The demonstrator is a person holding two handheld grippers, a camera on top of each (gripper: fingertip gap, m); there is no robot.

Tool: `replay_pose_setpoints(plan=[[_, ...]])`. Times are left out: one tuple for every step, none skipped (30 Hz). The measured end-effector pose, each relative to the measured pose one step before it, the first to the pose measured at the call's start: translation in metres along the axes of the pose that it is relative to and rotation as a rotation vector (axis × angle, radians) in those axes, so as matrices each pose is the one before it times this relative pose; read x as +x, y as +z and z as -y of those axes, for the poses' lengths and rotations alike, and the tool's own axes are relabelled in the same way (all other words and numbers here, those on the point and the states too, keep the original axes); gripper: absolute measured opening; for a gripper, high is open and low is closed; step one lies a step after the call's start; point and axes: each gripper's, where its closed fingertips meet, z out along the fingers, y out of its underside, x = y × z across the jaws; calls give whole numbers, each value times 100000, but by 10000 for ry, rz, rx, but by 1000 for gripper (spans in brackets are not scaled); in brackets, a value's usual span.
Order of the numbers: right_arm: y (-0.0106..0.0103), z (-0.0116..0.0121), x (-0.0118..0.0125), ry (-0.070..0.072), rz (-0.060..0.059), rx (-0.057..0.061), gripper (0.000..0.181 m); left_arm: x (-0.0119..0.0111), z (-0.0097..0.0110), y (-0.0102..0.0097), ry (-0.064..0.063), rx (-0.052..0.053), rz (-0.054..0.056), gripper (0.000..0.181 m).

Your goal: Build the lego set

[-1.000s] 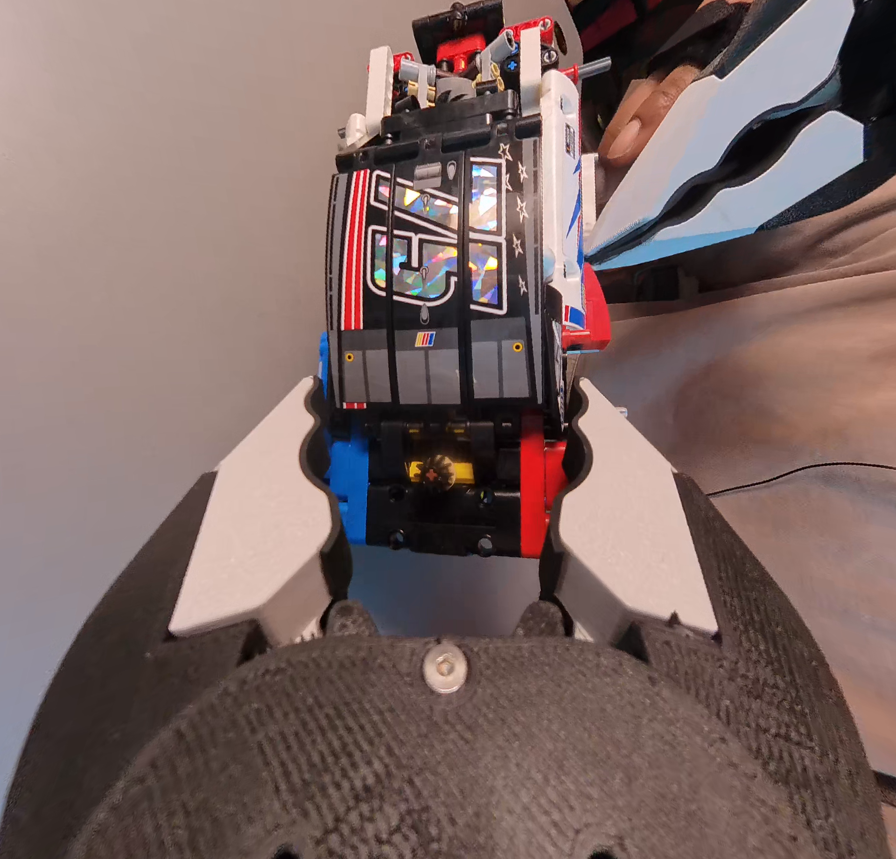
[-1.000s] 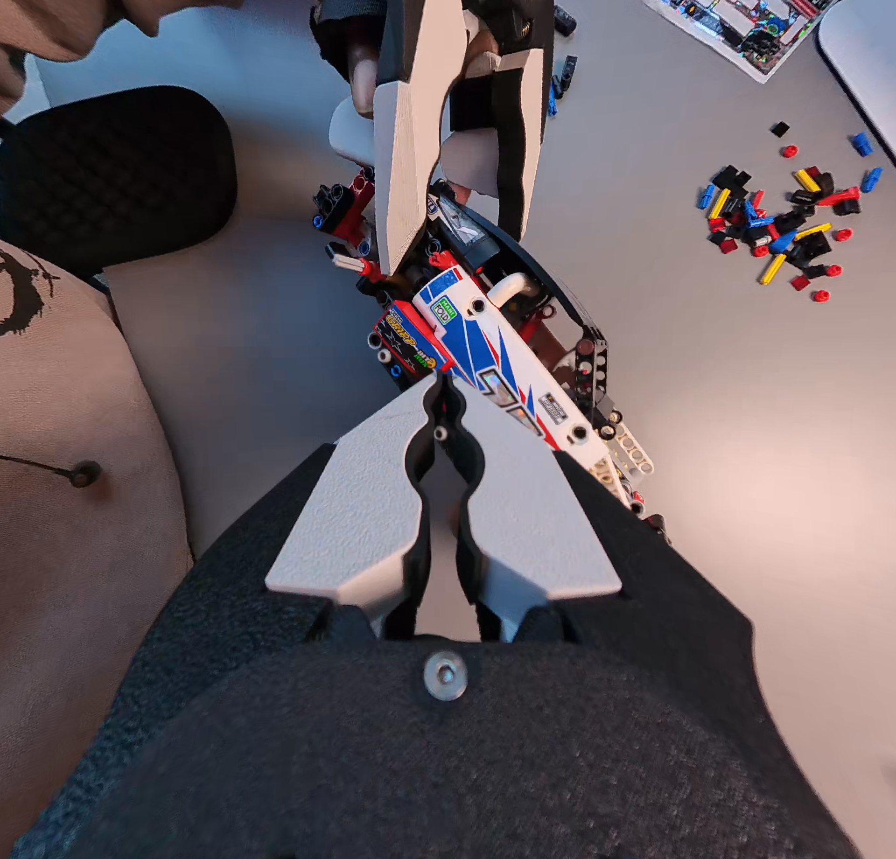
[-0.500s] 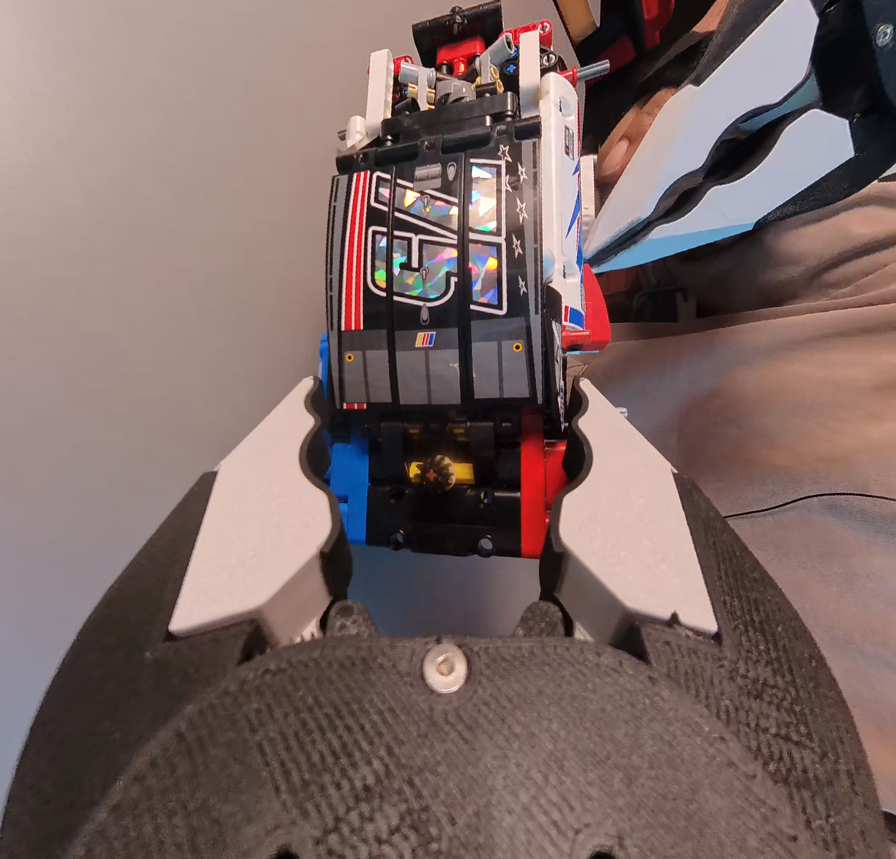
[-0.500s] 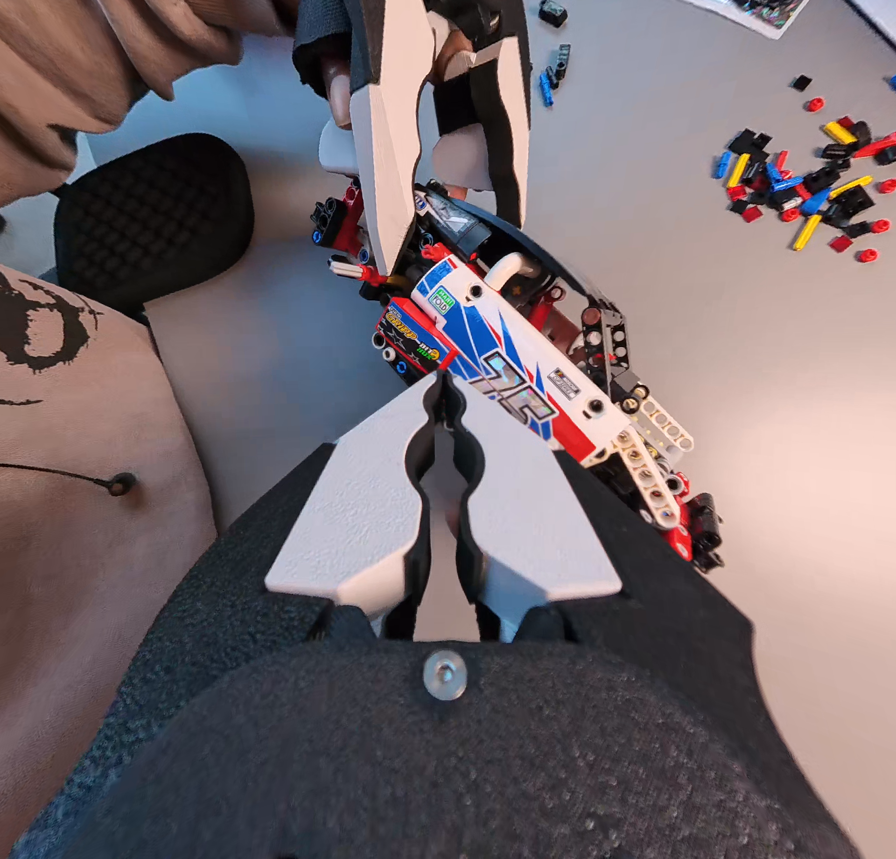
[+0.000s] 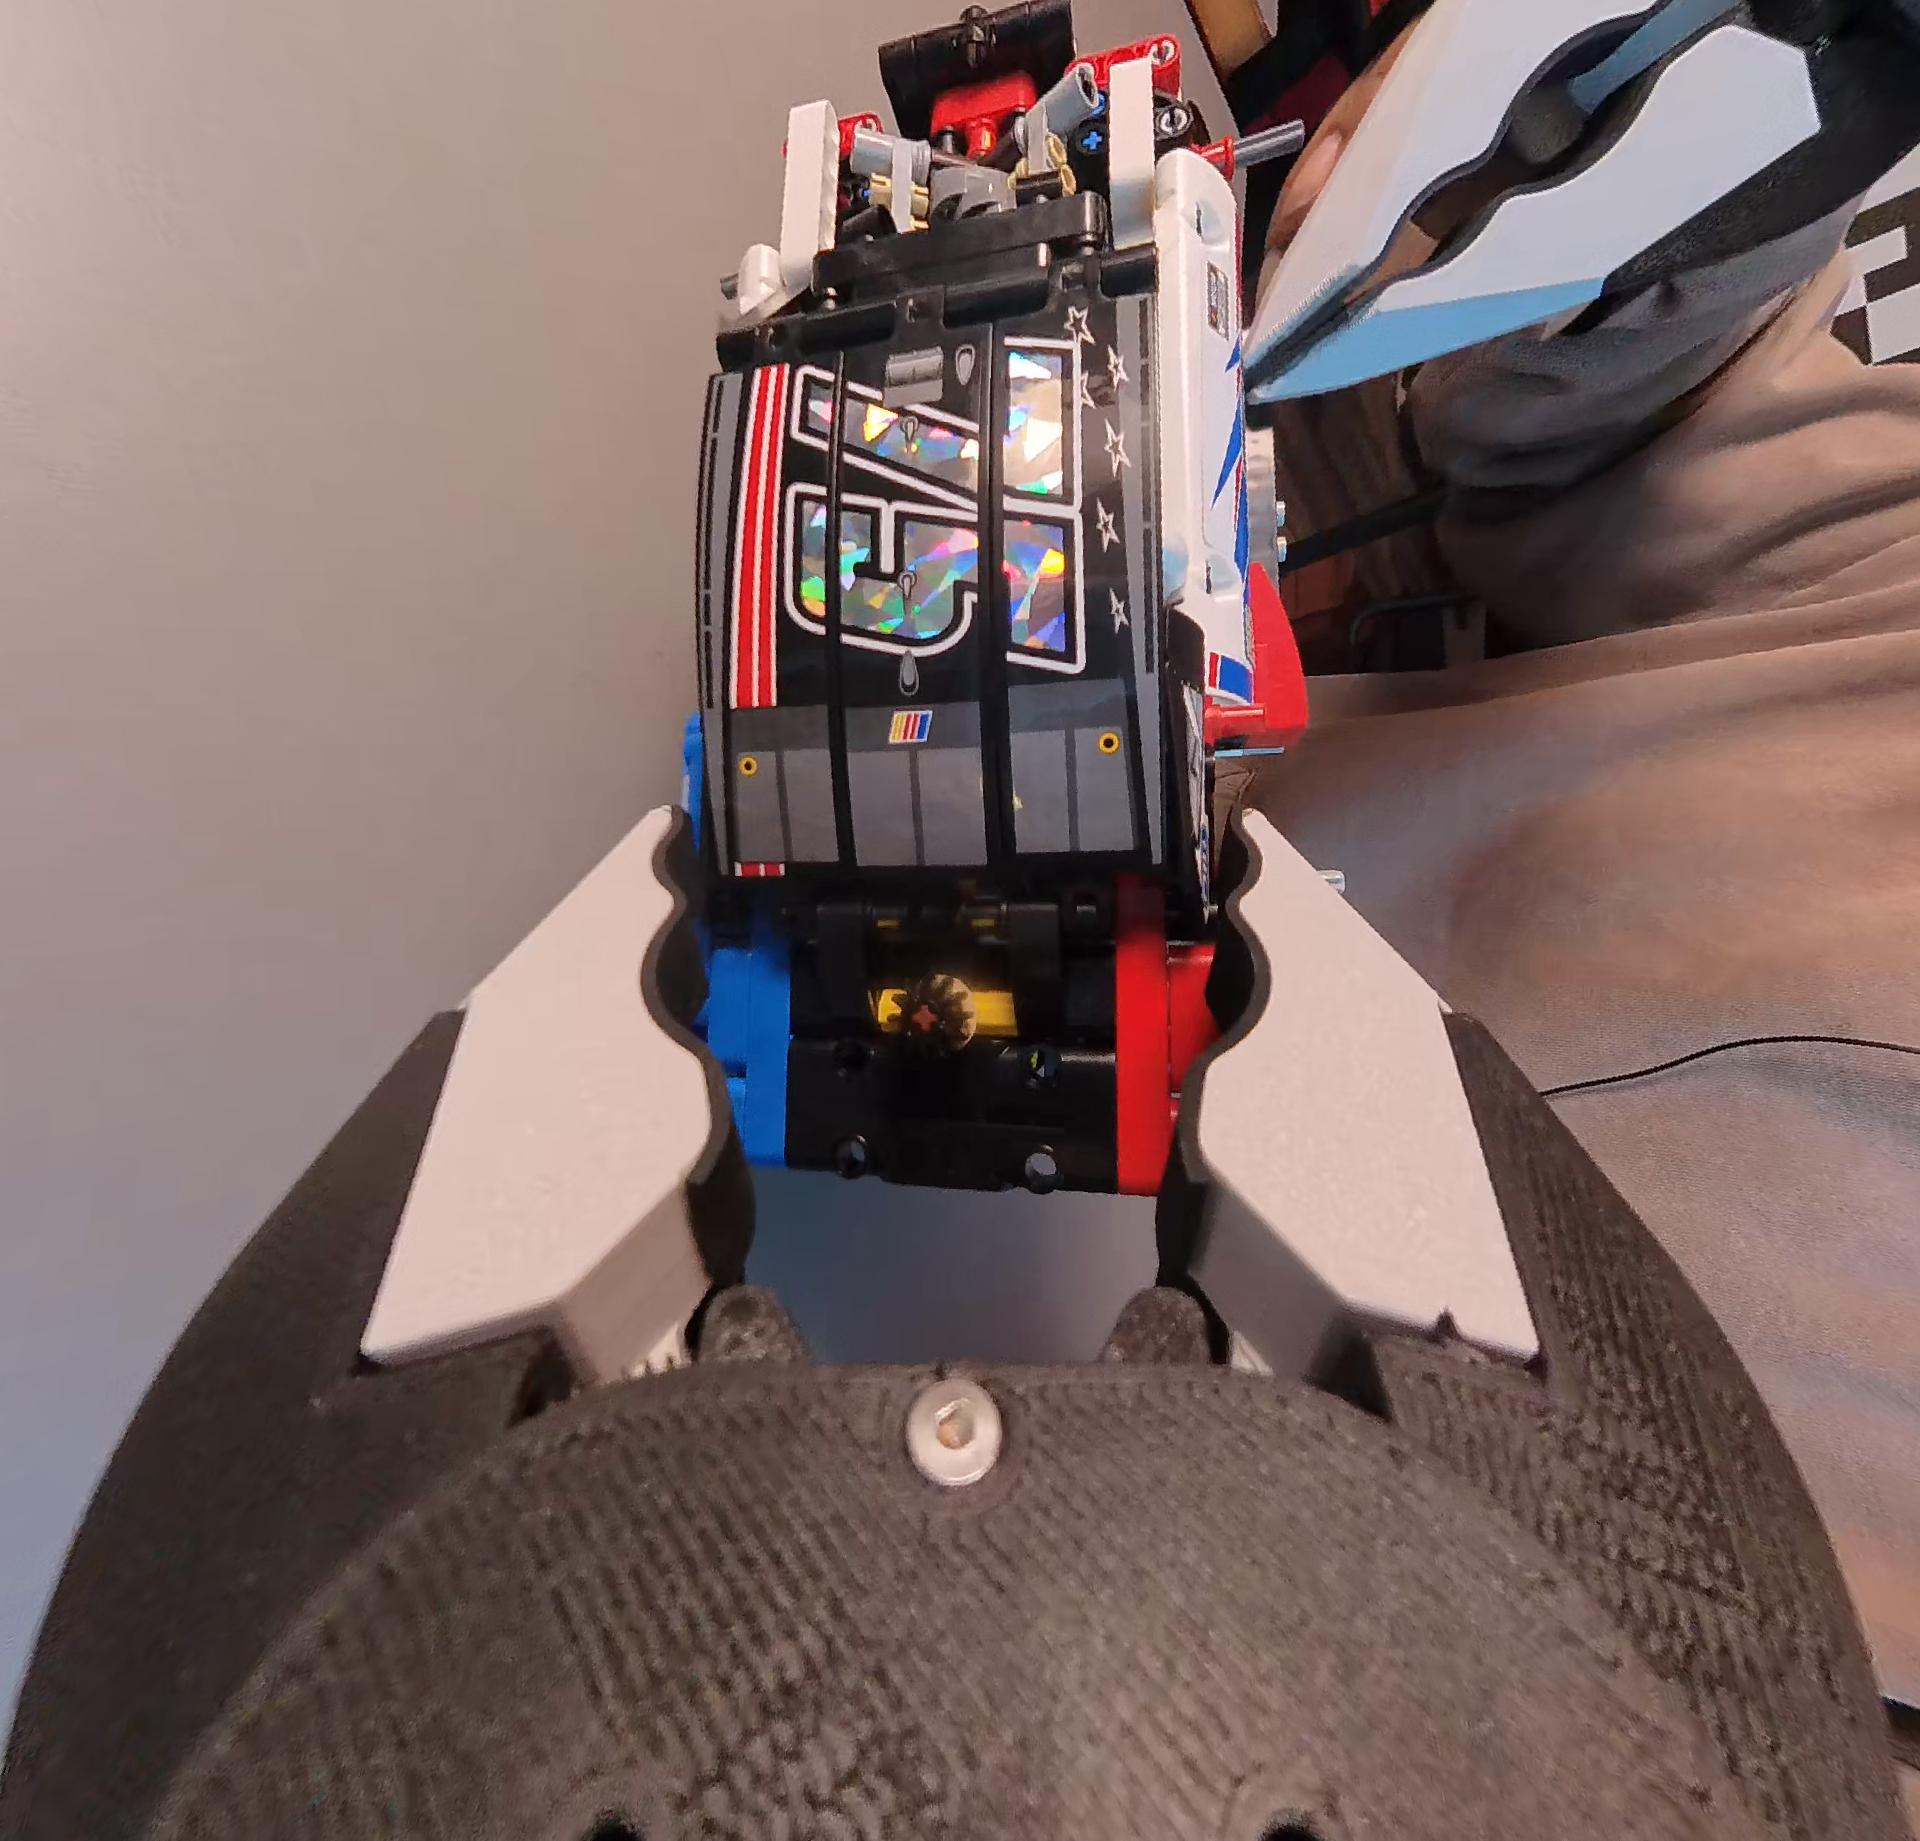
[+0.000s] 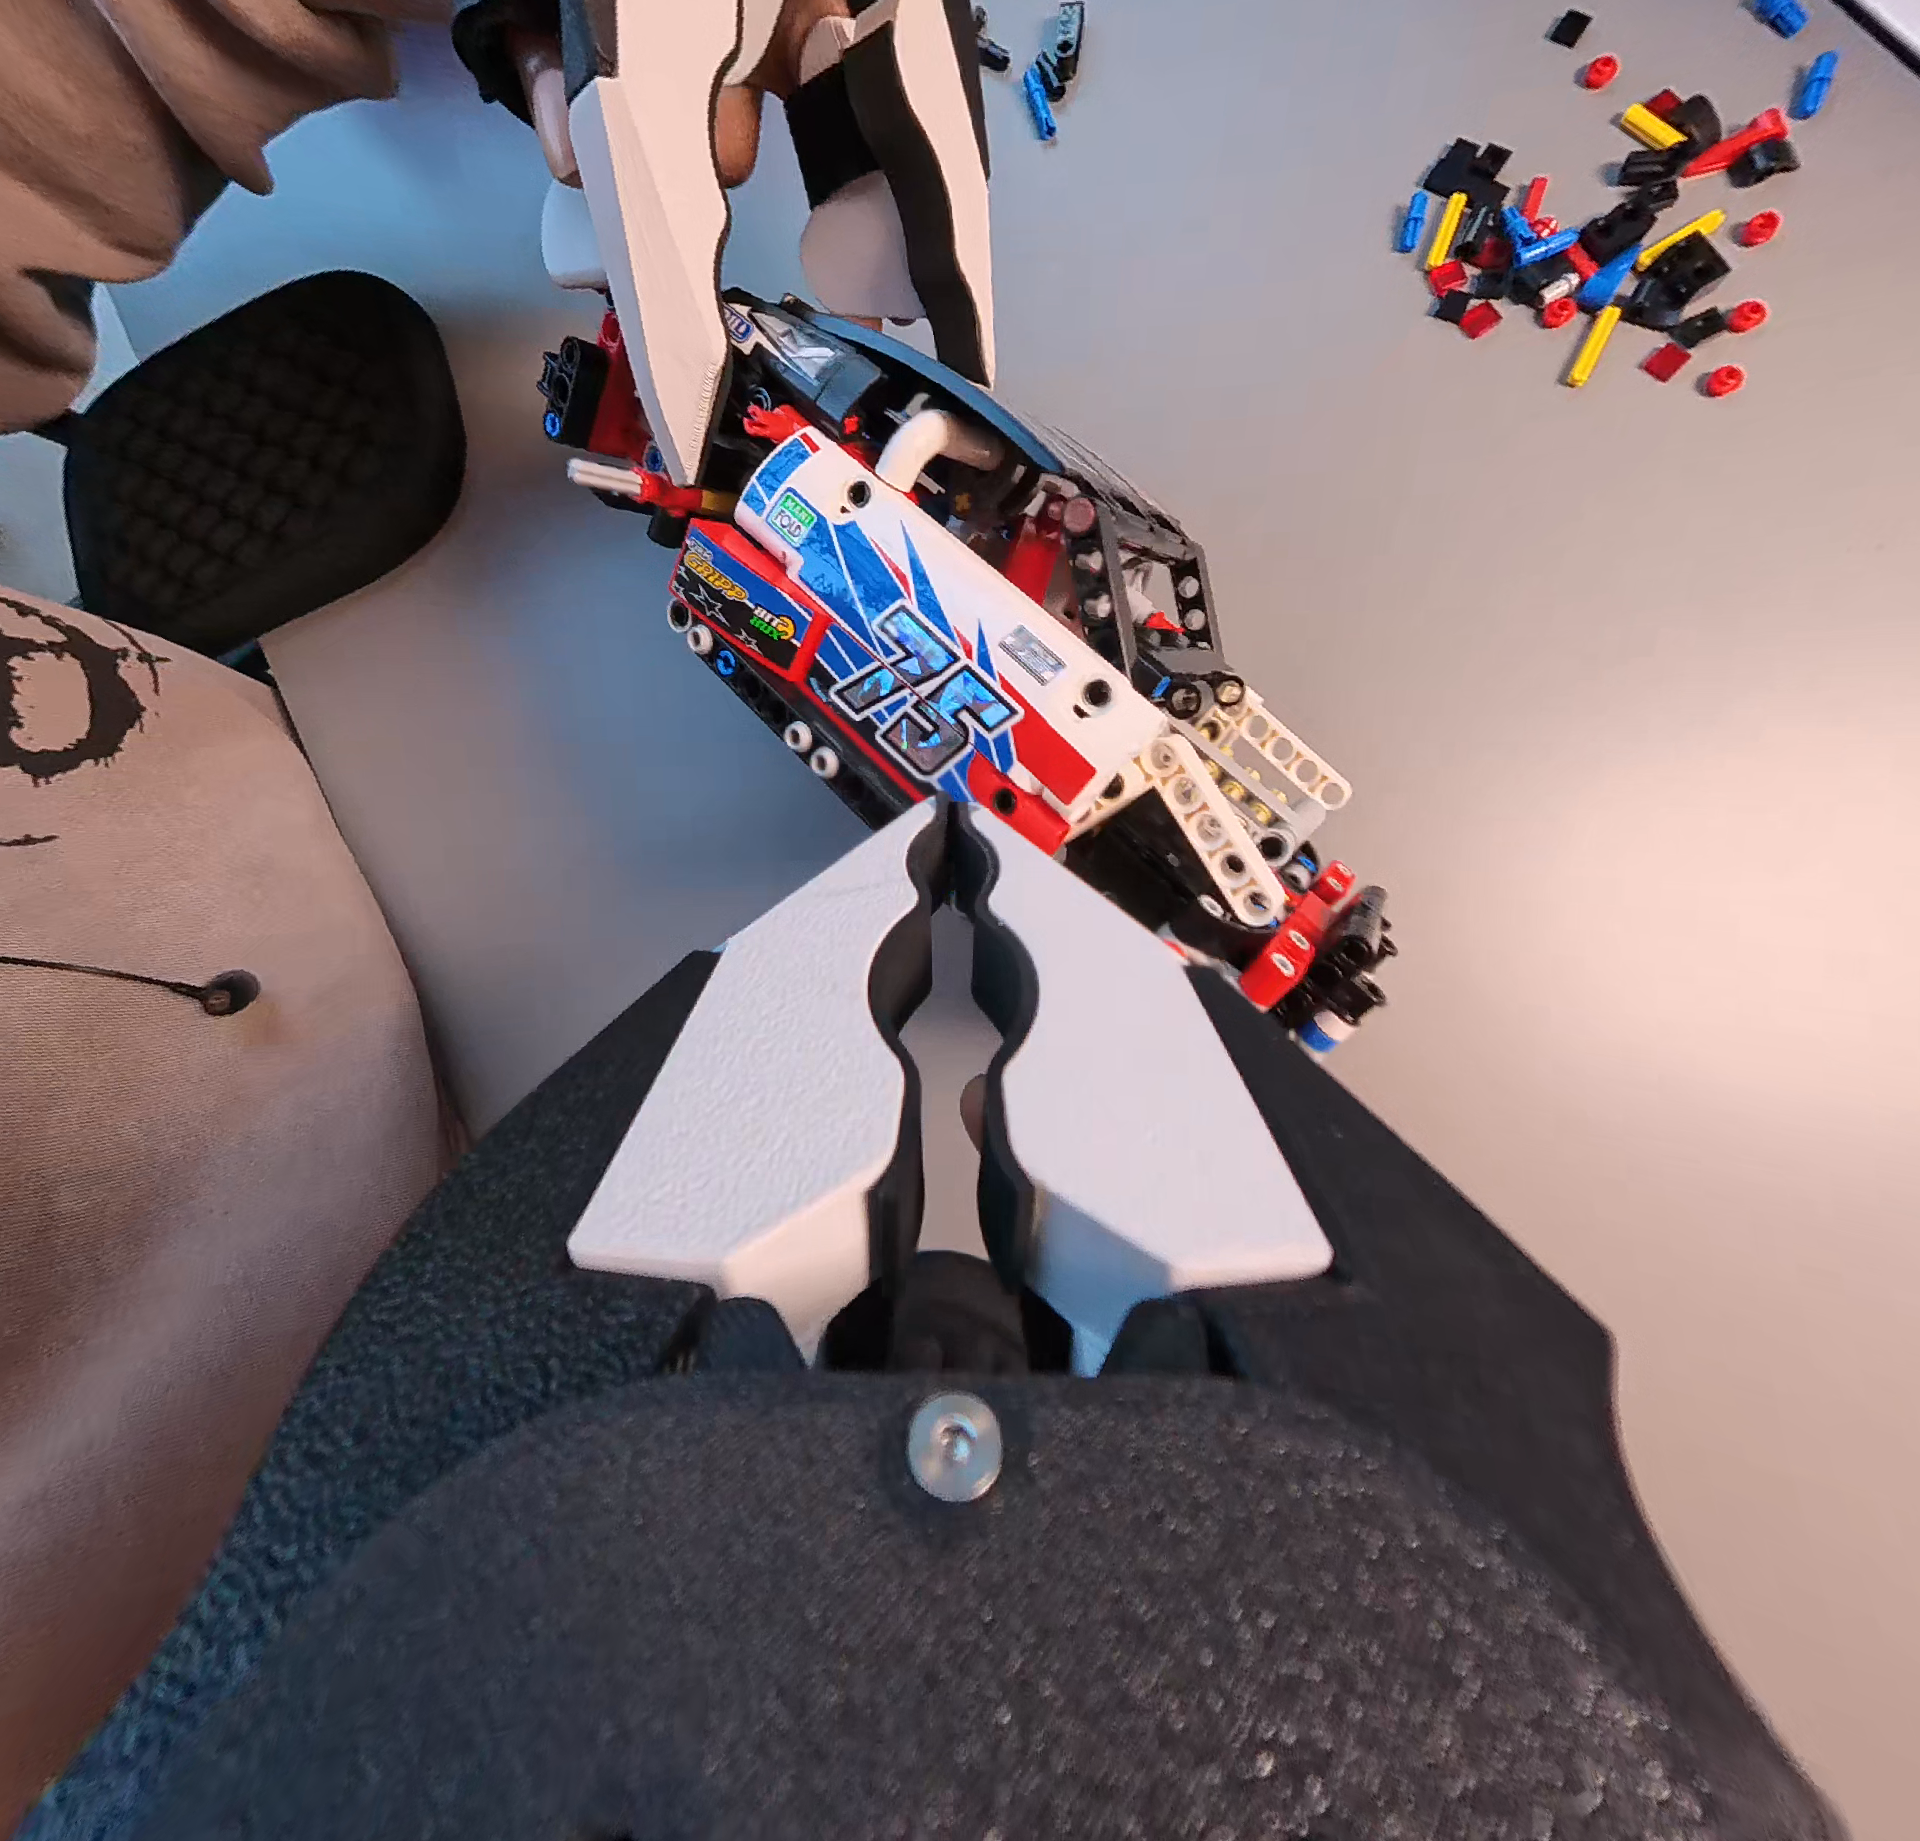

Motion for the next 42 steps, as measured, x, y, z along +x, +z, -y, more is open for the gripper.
replay_pose_setpoints(plan=[[-200, -132, 269, 58, -61, 22, 0, -4, 2, 4, -9, -1, -1, 98], [-174, -115, 220, 72, -15, 39, 0, -1, -3, -9, -13, 5, -4, 98], [-151, -90, 179, 113, 9, 45, 0, -1, 3, 9, -11, 5, 1, 98], [-141, -87, 196, 74, -5, 38, 0, -9, 0, -7, -3, 2, 5, 98], [-121, -97, 202, 59, -36, 32, 0, 4, 4, 2, -8, 3, 1, 98], [-116, -178, 466, 17, -216, -38, 0, 3, -20, -6, 15, -8, -6, 97], [-7, -376, 864, -87, -463, -133, 0, 31, -82, 20, 80, -33, -8, 97], [136, -305, 206, -41, -13, -21, 0, 55, -104, 39, 128, -47, 14, 98], [127, -31, -683, 334, 592, 155, 0, 50, -44, 45, 82, -25, 44, 97], [38, 47, -225, 284, 271, 153, 0, 18, 21, 26, -24, 9, 34, 97], [-156, 42, 371, -57, -219, 65, 0, -6, 34, 11, -66, 25, -4, 98], [-289, 138, 324, -180, -271, 46, 0, -9, 18, -19, -53, 25, -26, 97], [-307, 358, -382, -34, 161, 167, 0, -18, 3, -31, -52, 27, -27, 97], [-266, 467, -515, 50, 226, 219, 0, -19, 22, -10, -36, 20, -16, 98], [-142, 307, -219, -74, 13, 123, 0, -1, 7, -1, -1, -1, -2, 97], [4, 155, -217, -116, 12, 59, 0, 3, 11, 12, 18, -18, 4, 98], [139, 52, -432, 1, 188, 31, 0, 4, 13, 13, 12, -17, 6, 98], [261, -101, -372, 54, 194, -38, 0, -3, 9, 3, -6, -8, 1, 98], [303, -168, -149, -3, 80, -53, 0, -7, 11, 4, -16, 4, -8, 98], [305, -217, 154, 5, -61, -83, 0, -6, -3, -9, -13, 10, -9, 98], [179, -89, 92, -2, 15, 15, 0, -7, 5, -20, -17, 14, -3, 98], [-4, 73, 73, 127, 55, 65, 0, -9, 22, -9, -31, 23, -5, 98], [-65, 23, 153, 30, -8, 37, 0, -3, 25, 0, -33, 23, -5, 98], [-98, 20, 223, -9, -74, 23, 0, -16, 35, -11, -33, 16, 2, 98], [-97, 20, 190, 18, -67, 3, 0, -14, 24, -1, -22, 4, 2, 98], [-55, 74, 43, -60, -31, 18, 0, 8, -7, 19, 8, -10, -1, 98], [54, 87, -126, -95, 12, -8, 0, 12, -21, 7, 26, -14, 5, 98], [195, 82, -228, -95, 42, -68, 0, 2, 11, 13, -6, 1, 13, 98], [309, 97, -272, -131, 30, -91, 0, -7, 51, 4, -59, 25, 12, 98], [368, 118, -350, -161, 53, -106, 0, -18, 61, 11, -78, 39, 4, 98], [417, 119, -385, -173, 71, -120, 0, -15, 30, -10, -54, 27, -1, 98], [346, 253, -353, -145, 60, -61, 0, -6, -1, -11, -13, 9, 8, 98], [287, 260, -234, -172, -1, -89, 0, 0, -10, 2, -1, 4, 25, 98], [258, 215, -229, -175, -5, -127, 0, -3, 15, 6, -20, 9, 29, 98], [268, 221, -191, -146, -17, -102, 0, -14, 33, -7, -44, 15, 18, 98], [255, 232, -208, -123, 17, -71, 0, -20, 24, -9, -45, 10, 6, 98], [240, 180, -210, -95, 47, -65, 0, -10, 2, -4, -21, 0, 5, 98], [158, 230, -112, -50, 25, -3, 0, -13, -8, -14, -2, -1, 16, 98], [61, 390, 144, -17, -97, 143, 0, 11, -8, 8, 19, 2, 28, 98], [20, 273, 77, 32, -14, 73, 0, 15, -27, 25, 48, -15, 31, 98], [29, 102, 46, 35, 18, -2, 0, 5, -13, 0, 14, -3, 23, 98], [7, 40, 38, -31, -14, 3, 0, -3, 10, -11, -31, 20, -6, 98]])
